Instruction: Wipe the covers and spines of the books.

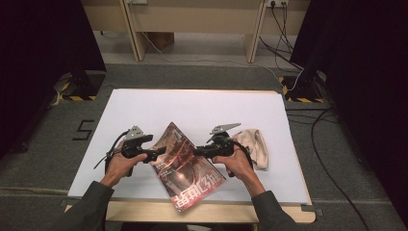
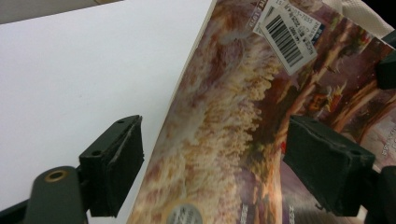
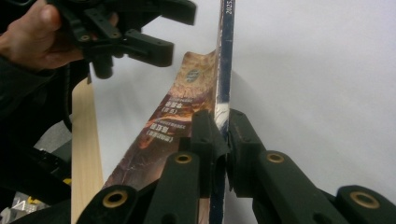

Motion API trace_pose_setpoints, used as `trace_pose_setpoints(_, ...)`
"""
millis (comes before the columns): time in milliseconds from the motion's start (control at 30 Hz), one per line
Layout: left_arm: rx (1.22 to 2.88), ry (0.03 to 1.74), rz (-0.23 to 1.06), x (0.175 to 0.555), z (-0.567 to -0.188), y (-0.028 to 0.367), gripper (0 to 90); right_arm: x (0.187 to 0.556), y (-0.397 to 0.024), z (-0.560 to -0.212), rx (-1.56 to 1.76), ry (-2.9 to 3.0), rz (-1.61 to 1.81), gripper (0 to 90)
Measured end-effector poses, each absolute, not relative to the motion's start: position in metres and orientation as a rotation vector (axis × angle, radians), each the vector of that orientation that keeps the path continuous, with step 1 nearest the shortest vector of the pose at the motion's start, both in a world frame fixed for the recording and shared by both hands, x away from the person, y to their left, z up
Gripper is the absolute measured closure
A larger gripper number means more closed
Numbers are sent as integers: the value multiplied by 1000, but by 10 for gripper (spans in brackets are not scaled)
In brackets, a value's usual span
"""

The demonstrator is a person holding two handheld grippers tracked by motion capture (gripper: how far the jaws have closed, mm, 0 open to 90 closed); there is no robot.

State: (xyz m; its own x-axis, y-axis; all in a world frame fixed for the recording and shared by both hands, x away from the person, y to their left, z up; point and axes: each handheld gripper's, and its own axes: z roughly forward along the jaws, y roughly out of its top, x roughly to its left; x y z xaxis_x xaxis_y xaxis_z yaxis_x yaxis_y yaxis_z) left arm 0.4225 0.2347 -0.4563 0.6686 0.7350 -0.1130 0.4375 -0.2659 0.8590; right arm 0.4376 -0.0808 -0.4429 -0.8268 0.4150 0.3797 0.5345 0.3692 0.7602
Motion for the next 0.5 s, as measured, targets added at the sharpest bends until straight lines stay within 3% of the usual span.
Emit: trace_pose_setpoints(500, 1908, 767, 292, 447, -454, 235, 178, 437, -77, -437, -757, -2460, -1491, 830)
